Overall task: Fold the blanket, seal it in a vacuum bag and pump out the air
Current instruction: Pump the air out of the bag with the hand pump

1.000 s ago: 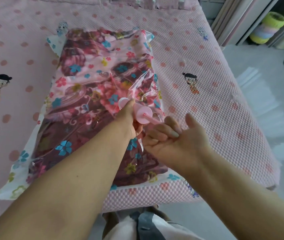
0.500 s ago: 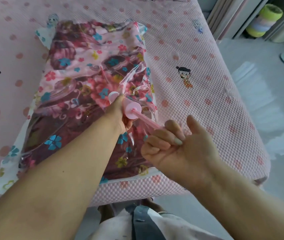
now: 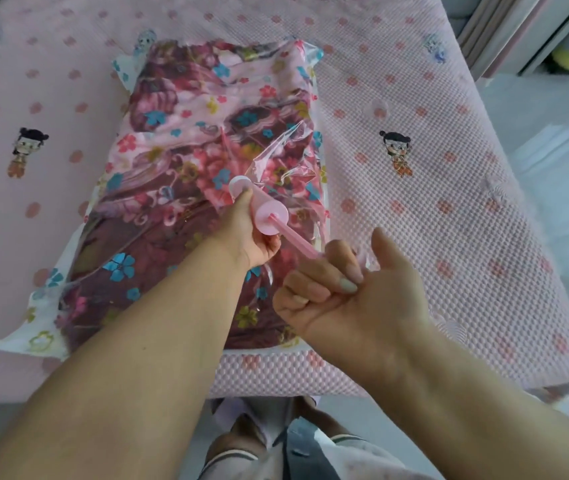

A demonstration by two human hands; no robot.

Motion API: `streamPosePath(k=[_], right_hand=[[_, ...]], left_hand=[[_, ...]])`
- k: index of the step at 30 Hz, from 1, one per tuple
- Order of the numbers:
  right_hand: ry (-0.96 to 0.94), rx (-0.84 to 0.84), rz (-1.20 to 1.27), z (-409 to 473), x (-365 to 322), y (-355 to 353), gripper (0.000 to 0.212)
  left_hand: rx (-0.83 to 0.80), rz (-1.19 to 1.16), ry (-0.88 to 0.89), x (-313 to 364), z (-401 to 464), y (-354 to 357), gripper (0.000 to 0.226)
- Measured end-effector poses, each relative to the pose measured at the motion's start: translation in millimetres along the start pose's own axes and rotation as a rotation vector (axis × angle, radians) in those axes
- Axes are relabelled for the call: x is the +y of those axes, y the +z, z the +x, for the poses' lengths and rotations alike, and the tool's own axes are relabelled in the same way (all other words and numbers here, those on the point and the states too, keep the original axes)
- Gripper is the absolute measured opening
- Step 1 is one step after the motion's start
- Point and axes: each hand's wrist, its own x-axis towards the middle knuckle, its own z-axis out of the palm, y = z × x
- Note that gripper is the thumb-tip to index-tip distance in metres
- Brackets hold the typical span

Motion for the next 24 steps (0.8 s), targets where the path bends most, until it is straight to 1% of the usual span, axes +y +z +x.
streamPosePath(k=[1,2,3,5,6,7,8,9,12,13,14,15,16,18,19,20,21,22,24], right_hand=[[-0.013,-0.013,0.008,1,0,1,0.062],[-0.035,0.012,0.021,11,0,3,0.064],[-0.054,0.060,0.028,27,0,6,0.066],[-0.074,0.184,0.004,60,0,16,0.069],[-0.073,0.241,-0.025,71,-2,18,0.069],[-0.076,0.263,-0.063,77,-2,14,0.069],[-0.075,0.245,-0.081,76,0,7,0.068],[-0.062,0.206,-0.044,68,2,-1,0.066],[-0.055,0.112,0.048,27,14,-23,0.069],[-0.069,0.095,0.055,19,17,-25,0.070],[-0.086,0.086,0.060,16,20,-23,0.070],[-0.109,0.094,0.066,19,22,-19,0.069],[-0.131,0.127,0.057,30,23,-13,0.067],[-0.156,0.223,-0.012,57,25,2,0.060],[-0.167,0.269,-0.075,65,25,9,0.055],[-0.190,0.284,-0.139,68,24,10,0.051],[-0.209,0.252,-0.169,64,24,7,0.050],[-0.192,0.216,-0.135,57,26,1,0.052],[-0.128,0.143,-0.040,27,35,-22,0.064]], left_hand=[[-0.030,-0.014,0.009,-6,-2,2,0.052],[-0.076,-0.028,0.016,-11,-9,6,0.060],[-0.131,-0.086,0.039,-15,-13,10,0.065],[-0.158,-0.251,0.112,-23,-13,15,0.067],[-0.204,-0.282,0.080,-23,-9,12,0.070],[-0.248,-0.236,0.004,-21,-7,4,0.075],[-0.254,-0.123,-0.033,-18,-9,-2,0.079],[-0.242,-0.078,-0.032,-17,-9,-7,0.078],[-0.118,-0.078,-0.001,-22,-8,-17,0.052],[-0.099,-0.088,0.001,-24,-9,-19,0.048],[-0.104,-0.093,0.000,-26,-10,-19,0.051],[-0.108,-0.062,0.004,-27,-10,-21,0.059],[-0.119,-0.007,0.001,-25,-9,-24,0.066],[-0.160,0.071,0.003,-19,-12,-25,0.067],[-0.224,0.036,-0.015,-18,-13,-26,0.068],[-0.291,-0.052,-0.052,-19,-13,-27,0.073],[-0.311,-0.106,-0.063,-19,-10,-28,0.075],[-0.266,-0.107,-0.044,-19,-5,-30,0.071],[-0.141,-0.033,-0.019,-23,2,-34,0.053]])
